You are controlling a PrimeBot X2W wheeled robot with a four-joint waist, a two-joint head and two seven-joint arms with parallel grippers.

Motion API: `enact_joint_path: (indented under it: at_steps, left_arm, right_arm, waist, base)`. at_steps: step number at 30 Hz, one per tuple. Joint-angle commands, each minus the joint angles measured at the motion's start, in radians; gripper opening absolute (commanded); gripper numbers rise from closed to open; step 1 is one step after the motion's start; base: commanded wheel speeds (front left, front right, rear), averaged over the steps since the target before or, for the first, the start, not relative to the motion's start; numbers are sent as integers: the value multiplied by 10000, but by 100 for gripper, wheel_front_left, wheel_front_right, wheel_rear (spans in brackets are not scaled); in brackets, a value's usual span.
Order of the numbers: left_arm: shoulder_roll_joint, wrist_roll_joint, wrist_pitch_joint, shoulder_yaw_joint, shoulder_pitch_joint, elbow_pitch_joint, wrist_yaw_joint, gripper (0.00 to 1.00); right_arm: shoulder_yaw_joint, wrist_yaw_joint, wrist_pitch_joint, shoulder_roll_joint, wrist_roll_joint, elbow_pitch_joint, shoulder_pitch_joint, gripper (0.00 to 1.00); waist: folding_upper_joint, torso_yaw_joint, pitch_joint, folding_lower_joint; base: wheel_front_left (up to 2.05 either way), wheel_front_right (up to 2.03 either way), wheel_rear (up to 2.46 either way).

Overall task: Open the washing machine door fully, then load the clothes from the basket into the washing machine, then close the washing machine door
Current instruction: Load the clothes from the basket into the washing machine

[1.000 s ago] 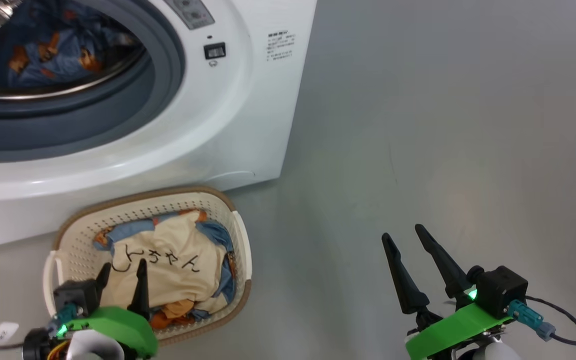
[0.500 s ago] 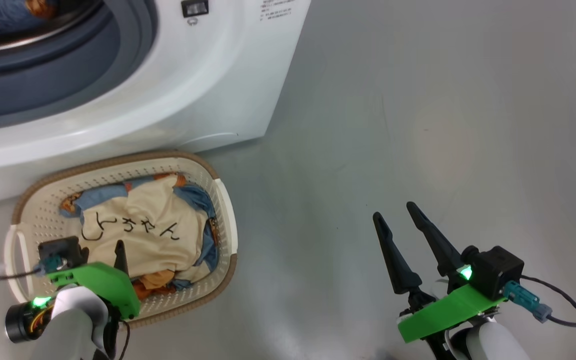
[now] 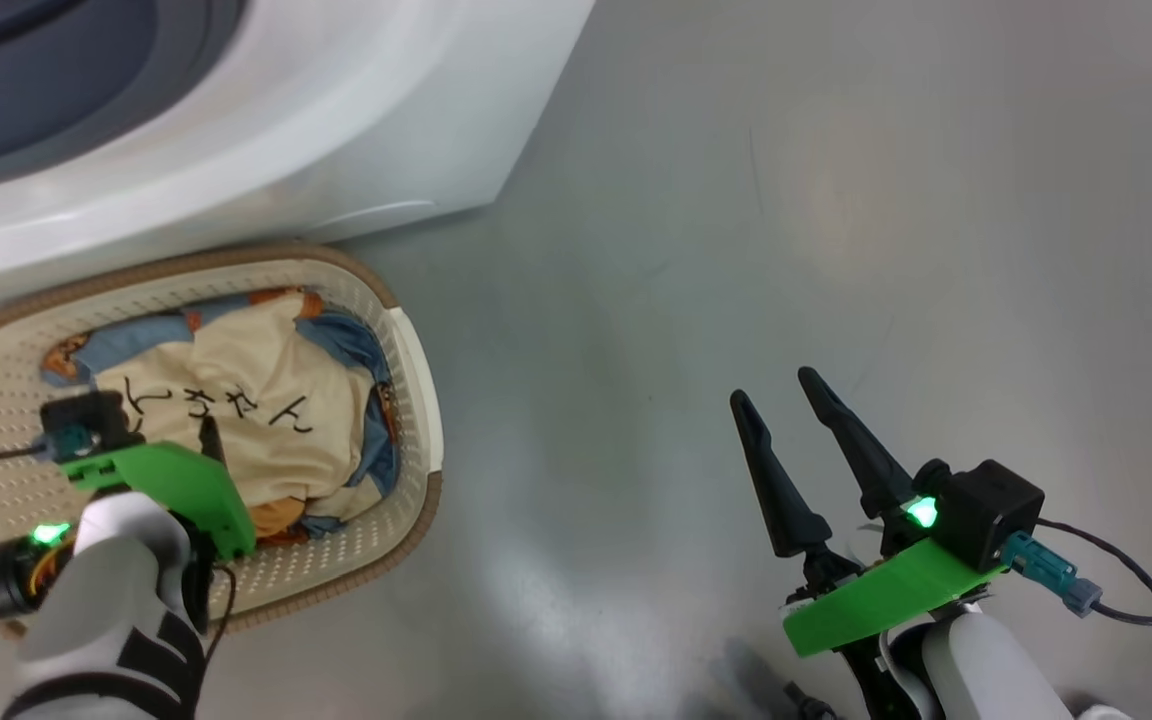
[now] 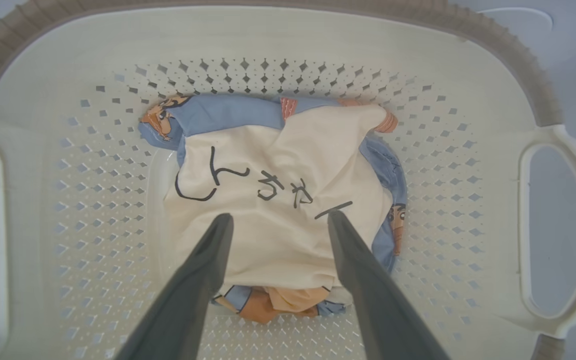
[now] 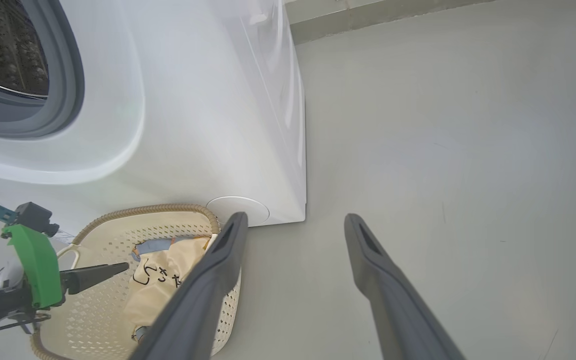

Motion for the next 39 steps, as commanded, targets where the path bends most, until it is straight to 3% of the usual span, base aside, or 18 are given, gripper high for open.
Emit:
enact_joint_path:
  at_steps: [1, 25, 39]
  left_arm:
    - [410, -89, 35, 184, -75, 27, 76, 100]
    - [632, -466, -284, 72, -1286, 510, 12, 100]
    - [876, -486, -376, -201, -1868, 598, 43, 100]
  right_arm:
    - [249, 16, -117, 14, 130, -266, -6, 100]
    - [58, 16, -117, 14, -120, -505, -379, 100]
    - [220, 16, -117, 14, 149, -560, -479, 100]
  waist:
    - [-1, -154, 438, 0]
    - [-1, -79, 1922, 0]
    - [-1, -517, 2489, 0]
  base:
    - [0, 0, 0]
    - [0, 0, 0]
    - [0, 0, 0]
